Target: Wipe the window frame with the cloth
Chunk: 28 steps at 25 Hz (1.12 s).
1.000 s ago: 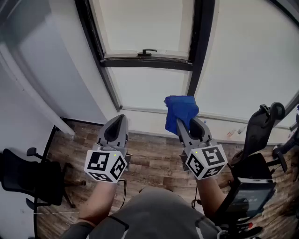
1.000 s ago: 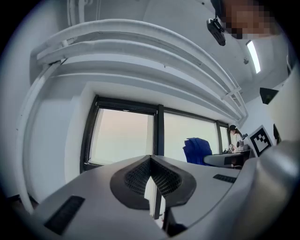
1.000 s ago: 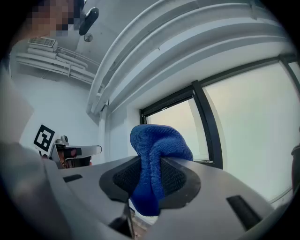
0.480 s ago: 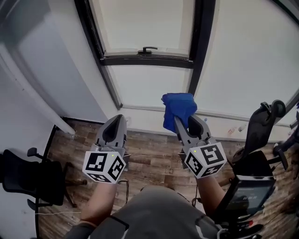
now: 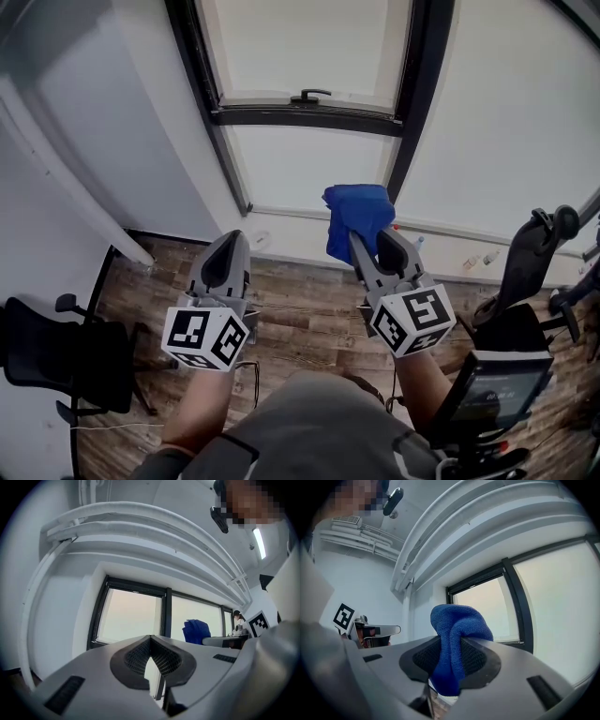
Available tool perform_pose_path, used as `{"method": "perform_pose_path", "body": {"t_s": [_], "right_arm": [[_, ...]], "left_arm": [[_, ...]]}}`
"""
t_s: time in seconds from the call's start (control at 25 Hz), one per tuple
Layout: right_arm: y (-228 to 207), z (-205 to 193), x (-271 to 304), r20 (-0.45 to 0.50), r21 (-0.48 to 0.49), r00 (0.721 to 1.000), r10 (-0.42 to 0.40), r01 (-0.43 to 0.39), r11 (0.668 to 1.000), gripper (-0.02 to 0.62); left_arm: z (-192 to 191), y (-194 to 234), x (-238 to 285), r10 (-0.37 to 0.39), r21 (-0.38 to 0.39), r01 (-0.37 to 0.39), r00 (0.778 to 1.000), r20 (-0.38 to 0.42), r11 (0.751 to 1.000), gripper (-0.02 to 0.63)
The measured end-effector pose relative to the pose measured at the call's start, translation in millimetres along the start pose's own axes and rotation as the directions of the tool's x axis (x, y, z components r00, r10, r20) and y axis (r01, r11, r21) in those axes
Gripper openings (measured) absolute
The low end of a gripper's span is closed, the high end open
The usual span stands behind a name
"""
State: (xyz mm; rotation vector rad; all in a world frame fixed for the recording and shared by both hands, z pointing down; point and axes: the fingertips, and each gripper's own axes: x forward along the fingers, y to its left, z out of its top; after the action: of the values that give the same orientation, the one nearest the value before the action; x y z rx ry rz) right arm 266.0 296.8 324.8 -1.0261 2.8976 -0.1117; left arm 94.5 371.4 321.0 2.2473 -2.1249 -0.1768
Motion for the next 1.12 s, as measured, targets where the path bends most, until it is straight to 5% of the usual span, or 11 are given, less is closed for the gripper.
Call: {"method": "perform_pose_path", "body": {"t_s": [0.56, 1.12], "right_arm": [[19.6, -13.9, 75.1, -0.012, -0.005, 1.000, 0.001, -0.001, 1.000, 0.124], [-80.2, -18.5, 197.9, -0.024, 0.037, 0.996, 0.090, -0.089, 0.995, 0.124]], "left_arm": [[-4.7, 62.5, 29.5, -0.046, 0.014, 0.046, 0.999, -0.010, 0.999, 0.008], [-13.4, 103.0, 173.4, 0.049, 0.043, -0.047, 0.998, -0.042, 0.998, 0.008]]}}
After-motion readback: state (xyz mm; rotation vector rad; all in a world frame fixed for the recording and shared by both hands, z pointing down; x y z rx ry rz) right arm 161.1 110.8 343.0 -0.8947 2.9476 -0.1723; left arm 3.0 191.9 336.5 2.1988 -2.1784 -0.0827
